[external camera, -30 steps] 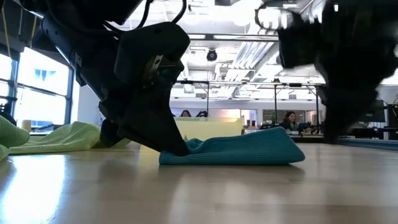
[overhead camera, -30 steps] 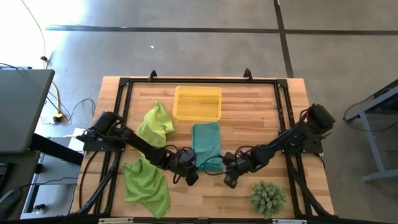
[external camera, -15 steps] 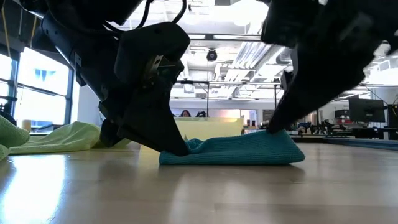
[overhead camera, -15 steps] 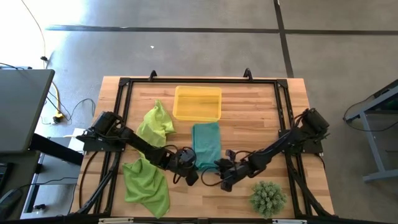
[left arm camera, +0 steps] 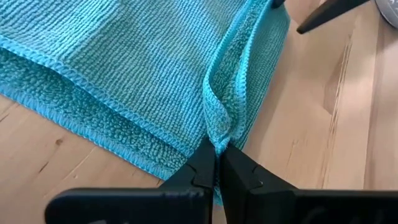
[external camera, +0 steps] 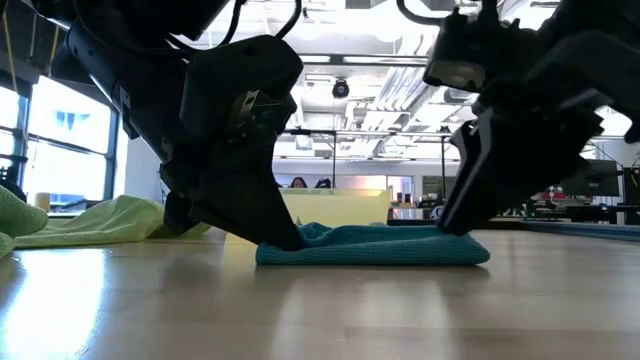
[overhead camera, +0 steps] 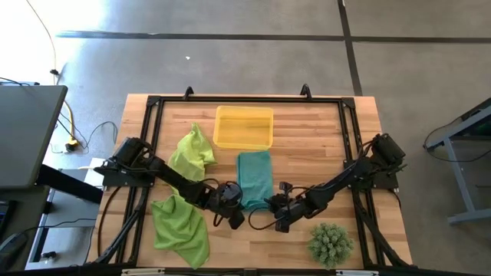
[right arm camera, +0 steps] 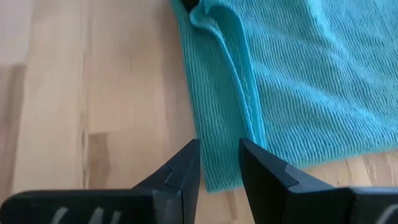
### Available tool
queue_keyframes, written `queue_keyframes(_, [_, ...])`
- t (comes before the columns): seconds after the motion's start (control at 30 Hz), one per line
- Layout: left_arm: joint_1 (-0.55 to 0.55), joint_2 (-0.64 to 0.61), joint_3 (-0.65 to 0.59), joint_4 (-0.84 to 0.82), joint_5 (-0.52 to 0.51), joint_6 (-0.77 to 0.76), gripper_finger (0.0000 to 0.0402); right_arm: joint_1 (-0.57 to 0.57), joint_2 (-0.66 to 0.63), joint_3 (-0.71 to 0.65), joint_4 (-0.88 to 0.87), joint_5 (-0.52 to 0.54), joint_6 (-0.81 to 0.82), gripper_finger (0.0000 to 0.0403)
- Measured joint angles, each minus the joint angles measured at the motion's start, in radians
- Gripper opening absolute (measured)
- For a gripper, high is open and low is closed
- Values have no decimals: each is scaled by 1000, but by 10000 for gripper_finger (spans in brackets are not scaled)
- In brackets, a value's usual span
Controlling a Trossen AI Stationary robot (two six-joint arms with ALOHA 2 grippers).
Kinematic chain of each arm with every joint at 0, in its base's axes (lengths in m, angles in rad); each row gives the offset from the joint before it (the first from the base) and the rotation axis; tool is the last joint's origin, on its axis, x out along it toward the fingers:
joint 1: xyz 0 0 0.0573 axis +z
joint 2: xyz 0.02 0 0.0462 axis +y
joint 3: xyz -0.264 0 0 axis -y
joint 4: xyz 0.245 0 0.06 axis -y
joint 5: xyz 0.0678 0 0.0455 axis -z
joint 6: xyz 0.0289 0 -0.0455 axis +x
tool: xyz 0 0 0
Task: Roll microfiber towels into tight, uniform cylinder then place into a basket
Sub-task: Roll the blue microfiber towel
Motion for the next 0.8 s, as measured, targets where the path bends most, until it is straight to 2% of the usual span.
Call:
queue_keyframes(0.17, [0,1,0,4,0,-6,18,0,0,0,-8,0,-18,110])
queue_keyframes(0.47, [0,2,0,27,3,-7,30,-7,0,-2,-16,-32,-18,165])
queue_keyframes(0.8, [0,2,0,33,7,11,32,-9,0,-2,-19,-36,-17,151])
